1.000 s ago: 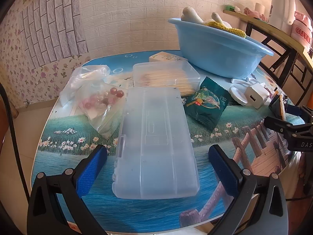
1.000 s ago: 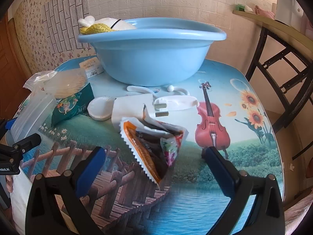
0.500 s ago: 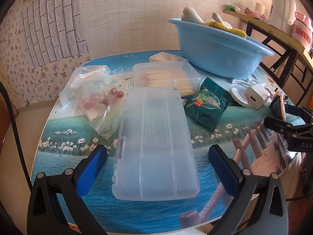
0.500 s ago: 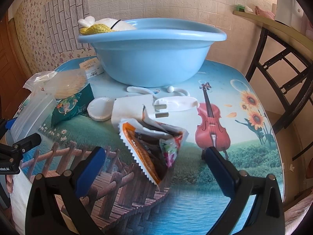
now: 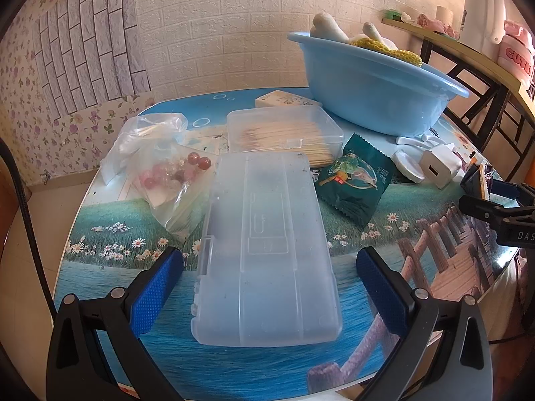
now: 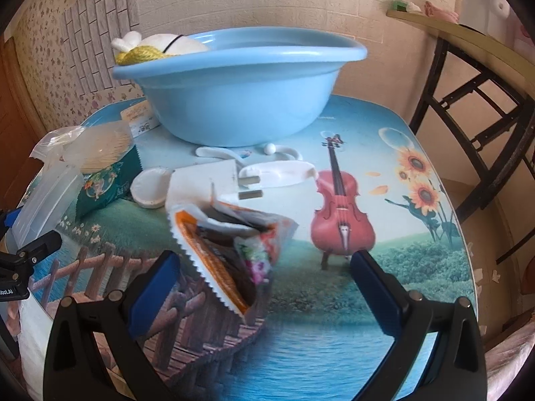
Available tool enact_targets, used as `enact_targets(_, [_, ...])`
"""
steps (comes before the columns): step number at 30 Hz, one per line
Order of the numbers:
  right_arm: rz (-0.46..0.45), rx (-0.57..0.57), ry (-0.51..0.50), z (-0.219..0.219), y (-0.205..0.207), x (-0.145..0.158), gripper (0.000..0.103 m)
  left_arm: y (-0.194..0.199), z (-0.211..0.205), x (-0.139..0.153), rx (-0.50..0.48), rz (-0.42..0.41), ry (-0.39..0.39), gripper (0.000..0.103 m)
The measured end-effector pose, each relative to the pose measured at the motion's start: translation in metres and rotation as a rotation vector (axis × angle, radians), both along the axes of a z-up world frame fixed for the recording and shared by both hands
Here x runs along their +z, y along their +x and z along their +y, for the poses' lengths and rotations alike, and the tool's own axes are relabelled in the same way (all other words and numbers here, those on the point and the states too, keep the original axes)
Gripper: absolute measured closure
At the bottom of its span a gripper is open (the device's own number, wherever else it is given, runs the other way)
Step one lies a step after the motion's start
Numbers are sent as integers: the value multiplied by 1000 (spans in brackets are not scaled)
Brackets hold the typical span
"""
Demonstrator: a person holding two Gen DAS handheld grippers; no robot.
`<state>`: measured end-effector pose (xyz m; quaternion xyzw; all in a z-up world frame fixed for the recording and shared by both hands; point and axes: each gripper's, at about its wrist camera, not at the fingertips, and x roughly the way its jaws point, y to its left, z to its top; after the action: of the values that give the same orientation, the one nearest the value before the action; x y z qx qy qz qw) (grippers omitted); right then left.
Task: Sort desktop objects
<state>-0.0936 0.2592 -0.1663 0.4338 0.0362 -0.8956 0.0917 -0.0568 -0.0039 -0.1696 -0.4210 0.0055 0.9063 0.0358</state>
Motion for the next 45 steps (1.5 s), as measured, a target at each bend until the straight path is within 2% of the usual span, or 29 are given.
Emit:
enact_targets(5, [1, -47, 5, 9, -2, 0, 0, -1, 0, 0, 2, 2, -1, 0])
enact_targets(45, [3, -51, 6, 9, -4, 0, 0, 0, -2, -1, 7, 6, 2, 0])
